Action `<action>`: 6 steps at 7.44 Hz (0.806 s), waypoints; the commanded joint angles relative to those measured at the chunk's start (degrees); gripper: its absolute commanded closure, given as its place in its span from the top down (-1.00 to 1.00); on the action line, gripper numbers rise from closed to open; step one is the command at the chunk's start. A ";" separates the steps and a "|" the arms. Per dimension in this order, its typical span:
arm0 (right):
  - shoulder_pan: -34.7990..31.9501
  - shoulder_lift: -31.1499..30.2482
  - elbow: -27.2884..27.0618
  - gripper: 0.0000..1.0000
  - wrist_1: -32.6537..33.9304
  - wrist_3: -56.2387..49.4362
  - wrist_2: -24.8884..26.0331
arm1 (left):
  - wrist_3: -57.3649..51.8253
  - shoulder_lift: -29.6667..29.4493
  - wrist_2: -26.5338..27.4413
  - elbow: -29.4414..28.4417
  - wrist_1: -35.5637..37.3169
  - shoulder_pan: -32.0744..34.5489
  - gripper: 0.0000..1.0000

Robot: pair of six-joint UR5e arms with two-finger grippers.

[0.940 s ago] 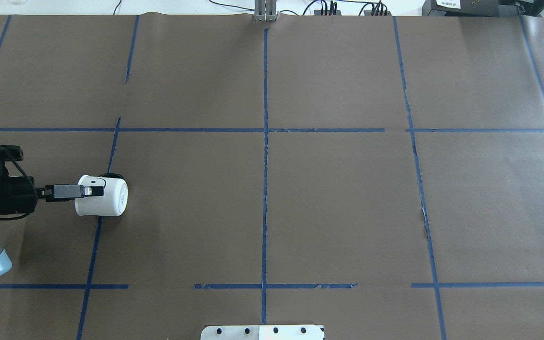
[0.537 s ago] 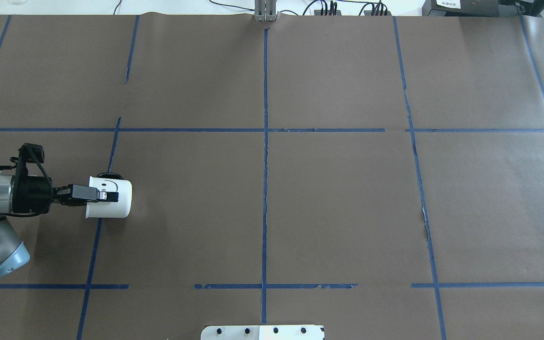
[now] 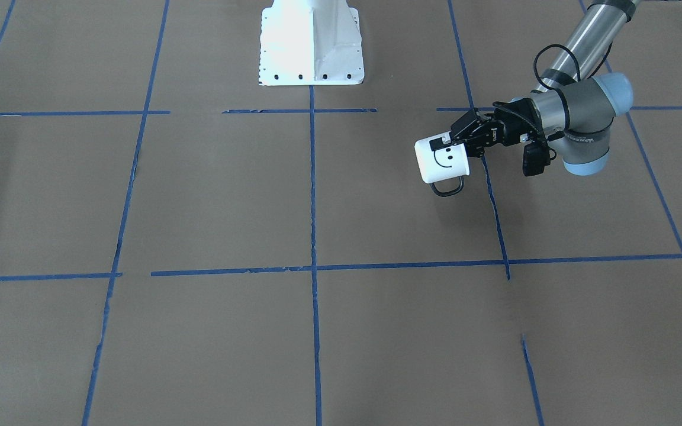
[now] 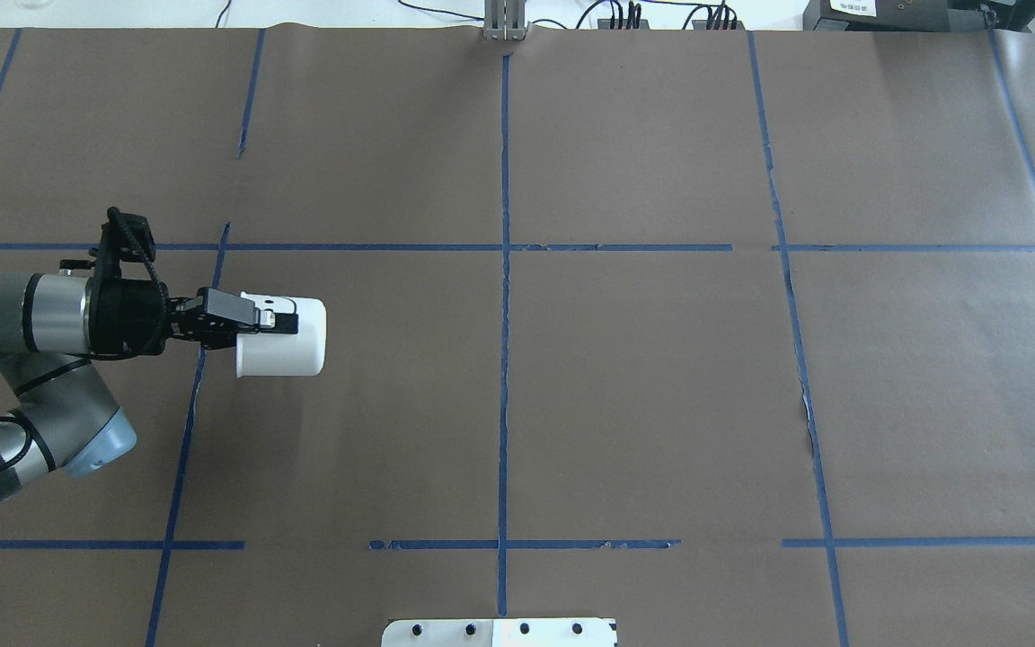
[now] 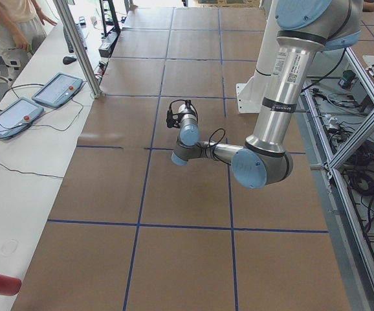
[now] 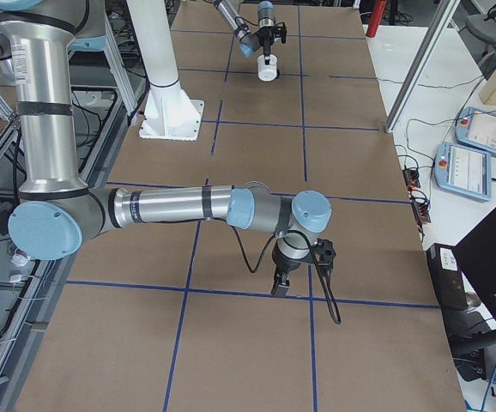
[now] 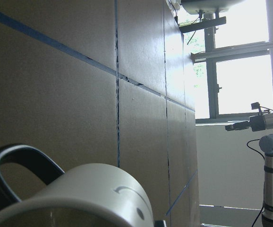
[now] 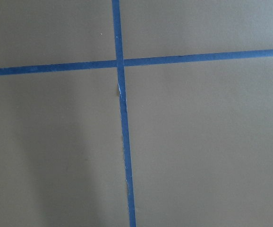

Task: Flip mug
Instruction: 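Carry the mug toward the table center, rotating it upright with the left gripper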

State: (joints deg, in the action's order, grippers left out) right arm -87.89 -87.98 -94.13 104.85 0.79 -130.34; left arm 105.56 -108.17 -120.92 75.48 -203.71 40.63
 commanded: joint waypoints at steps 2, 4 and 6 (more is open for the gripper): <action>0.00 0.00 0.00 1.00 0.00 0.00 0.00 | -0.44 -6.94 0.24 9.93 36.59 -0.19 -1.00; 0.00 0.00 0.00 1.00 0.00 0.00 0.00 | -5.76 -16.23 0.42 11.71 67.34 -0.55 -1.00; 0.00 0.00 0.00 1.00 0.00 0.00 0.00 | -12.73 -24.77 1.21 11.45 91.03 -2.12 -1.00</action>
State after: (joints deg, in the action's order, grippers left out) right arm -87.89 -87.98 -94.13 104.85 0.79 -130.34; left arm 96.20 -127.75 -120.13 86.99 -126.99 39.38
